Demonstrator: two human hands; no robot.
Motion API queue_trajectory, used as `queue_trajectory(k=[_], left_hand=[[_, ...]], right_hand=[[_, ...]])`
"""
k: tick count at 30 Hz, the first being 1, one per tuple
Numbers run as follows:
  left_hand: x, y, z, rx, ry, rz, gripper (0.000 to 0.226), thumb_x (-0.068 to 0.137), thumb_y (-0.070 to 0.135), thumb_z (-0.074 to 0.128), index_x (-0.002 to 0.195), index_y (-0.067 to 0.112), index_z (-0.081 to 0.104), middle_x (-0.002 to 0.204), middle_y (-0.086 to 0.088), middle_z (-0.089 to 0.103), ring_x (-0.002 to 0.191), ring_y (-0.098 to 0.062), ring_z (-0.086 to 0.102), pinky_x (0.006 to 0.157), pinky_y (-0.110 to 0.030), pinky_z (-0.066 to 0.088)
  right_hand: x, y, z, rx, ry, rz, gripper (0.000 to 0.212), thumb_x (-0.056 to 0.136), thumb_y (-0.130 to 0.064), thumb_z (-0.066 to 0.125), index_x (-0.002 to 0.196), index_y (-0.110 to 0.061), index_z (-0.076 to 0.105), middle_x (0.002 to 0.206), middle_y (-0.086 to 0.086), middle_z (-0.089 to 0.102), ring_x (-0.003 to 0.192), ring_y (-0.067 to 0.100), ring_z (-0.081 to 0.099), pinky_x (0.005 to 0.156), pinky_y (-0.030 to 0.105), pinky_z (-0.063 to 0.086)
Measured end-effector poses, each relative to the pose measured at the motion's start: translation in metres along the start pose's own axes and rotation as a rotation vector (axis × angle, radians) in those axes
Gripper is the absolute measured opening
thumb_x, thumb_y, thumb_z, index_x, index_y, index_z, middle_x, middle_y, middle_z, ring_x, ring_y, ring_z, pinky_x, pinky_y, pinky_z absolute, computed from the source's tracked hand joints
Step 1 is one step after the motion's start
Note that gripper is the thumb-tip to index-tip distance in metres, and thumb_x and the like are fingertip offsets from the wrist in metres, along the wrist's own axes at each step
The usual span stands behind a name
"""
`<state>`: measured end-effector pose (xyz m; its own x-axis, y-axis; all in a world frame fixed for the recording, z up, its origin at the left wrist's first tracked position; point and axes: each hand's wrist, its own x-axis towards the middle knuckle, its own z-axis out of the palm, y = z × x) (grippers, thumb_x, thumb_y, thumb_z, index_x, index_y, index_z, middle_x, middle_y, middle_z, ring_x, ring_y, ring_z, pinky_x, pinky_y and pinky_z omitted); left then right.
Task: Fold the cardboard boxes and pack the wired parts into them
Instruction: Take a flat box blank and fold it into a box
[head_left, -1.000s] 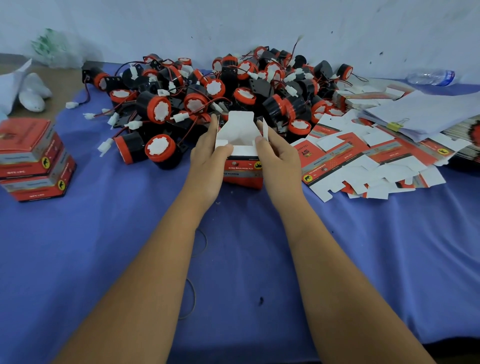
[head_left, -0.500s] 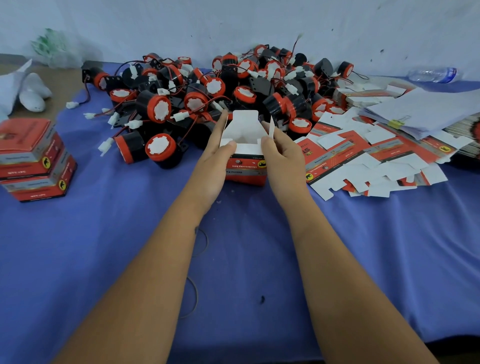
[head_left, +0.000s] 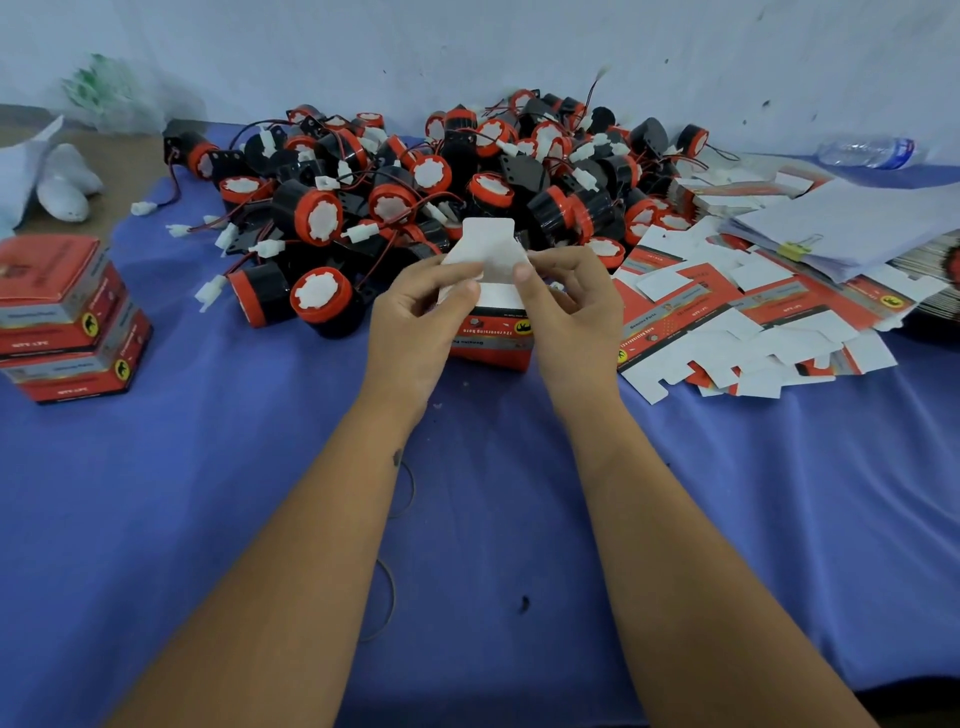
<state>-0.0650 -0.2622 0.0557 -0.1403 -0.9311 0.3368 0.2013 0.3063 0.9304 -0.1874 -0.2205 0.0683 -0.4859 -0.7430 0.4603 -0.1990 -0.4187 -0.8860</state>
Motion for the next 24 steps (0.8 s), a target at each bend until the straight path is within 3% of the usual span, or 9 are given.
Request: queue_trajectory(k=[3, 5, 7, 9, 11, 14, 17, 21, 24], left_hand=[[0.000, 0.002, 0.000, -0.064, 0.012, -0.094, 0.023, 0.095, 0.027, 0.056, 0.092, 0.028, 0.078, 0.115, -0.001, 0.070, 0.111, -0.020, 0.065, 0.093, -0.041, 0.054], [0.001, 0.003, 0.001, -0.067, 0.009, -0.094, 0.025, 0.101, 0.022, 0.050, 0.096, 0.026, 0.074, 0.110, 0.001, 0.072, 0.103, -0.017, 0.067, 0.087, -0.038, 0.055], [0.002, 0.003, 0.002, -0.120, 0.016, -0.087, 0.023, 0.101, 0.014, 0.048, 0.108, 0.031, 0.063, 0.109, 0.003, 0.069, 0.094, -0.014, 0.066, 0.080, -0.032, 0.055], [0.005, 0.004, 0.002, -0.213, 0.028, -0.139, 0.035, 0.099, 0.010, 0.047, 0.117, 0.040, 0.052, 0.118, -0.005, 0.064, 0.095, -0.017, 0.066, 0.077, -0.032, 0.056], [0.006, 0.006, 0.001, -0.231, -0.005, -0.167, 0.043, 0.099, 0.009, 0.043, 0.120, 0.045, 0.053, 0.123, -0.006, 0.064, 0.099, -0.018, 0.067, 0.075, -0.029, 0.056], [0.008, 0.005, 0.001, -0.193, -0.065, -0.157, 0.042, 0.099, 0.007, 0.037, 0.111, 0.036, 0.064, 0.109, 0.008, 0.072, 0.095, -0.010, 0.069, 0.072, -0.025, 0.055], [0.009, 0.003, 0.003, -0.186, -0.019, -0.177, 0.040, 0.099, 0.007, 0.038, 0.099, 0.035, 0.067, 0.102, 0.008, 0.070, 0.087, -0.007, 0.068, 0.069, -0.025, 0.055], [0.005, 0.003, 0.003, -0.124, -0.021, -0.133, 0.036, 0.099, 0.011, 0.040, 0.084, 0.033, 0.065, 0.088, 0.012, 0.068, 0.077, -0.005, 0.065, 0.062, -0.024, 0.053], [0.005, 0.002, 0.005, -0.085, 0.017, -0.139, 0.037, 0.099, 0.014, 0.041, 0.077, 0.033, 0.062, 0.092, 0.006, 0.064, 0.080, -0.010, 0.061, 0.062, -0.025, 0.050]], right_hand=[[0.000, 0.001, -0.002, 0.014, -0.042, 0.028, 0.011, 0.092, -0.013, 0.067, 0.082, -0.016, 0.064, 0.082, -0.002, 0.065, 0.076, 0.006, 0.061, 0.070, 0.024, 0.051], [0.000, 0.002, -0.001, 0.007, -0.072, 0.055, 0.019, 0.095, -0.017, 0.063, 0.076, -0.013, 0.061, 0.073, -0.005, 0.061, 0.071, 0.006, 0.056, 0.066, 0.023, 0.048], [0.000, 0.002, 0.002, 0.024, -0.089, 0.097, 0.017, 0.098, -0.016, 0.057, 0.082, -0.011, 0.060, 0.070, -0.011, 0.061, 0.069, 0.001, 0.057, 0.061, 0.018, 0.047], [-0.001, 0.002, 0.005, 0.103, -0.097, 0.170, 0.010, 0.098, -0.012, 0.054, 0.093, -0.020, 0.057, 0.074, -0.015, 0.065, 0.070, 0.000, 0.061, 0.059, 0.018, 0.050], [0.000, 0.002, 0.007, 0.195, -0.094, 0.234, 0.027, 0.098, -0.008, 0.052, 0.105, -0.034, 0.054, 0.084, -0.016, 0.069, 0.075, 0.003, 0.066, 0.062, 0.022, 0.054], [0.002, 0.001, 0.009, 0.179, -0.140, 0.200, 0.038, 0.099, -0.003, 0.044, 0.112, -0.034, 0.060, 0.107, -0.010, 0.067, 0.091, 0.005, 0.064, 0.075, 0.024, 0.054], [0.000, 0.002, 0.010, 0.230, -0.121, 0.225, 0.034, 0.102, -0.007, 0.042, 0.098, -0.032, 0.066, 0.094, -0.018, 0.066, 0.081, -0.003, 0.062, 0.067, 0.018, 0.052], [0.000, 0.002, 0.008, 0.182, -0.162, 0.185, 0.024, 0.102, -0.008, 0.040, 0.097, -0.015, 0.063, 0.095, -0.005, 0.061, 0.078, -0.001, 0.058, 0.061, 0.017, 0.049], [0.000, 0.002, 0.008, 0.166, -0.150, 0.204, 0.025, 0.100, -0.006, 0.040, 0.091, -0.014, 0.061, 0.100, -0.001, 0.060, 0.077, -0.004, 0.058, 0.059, 0.016, 0.049]])
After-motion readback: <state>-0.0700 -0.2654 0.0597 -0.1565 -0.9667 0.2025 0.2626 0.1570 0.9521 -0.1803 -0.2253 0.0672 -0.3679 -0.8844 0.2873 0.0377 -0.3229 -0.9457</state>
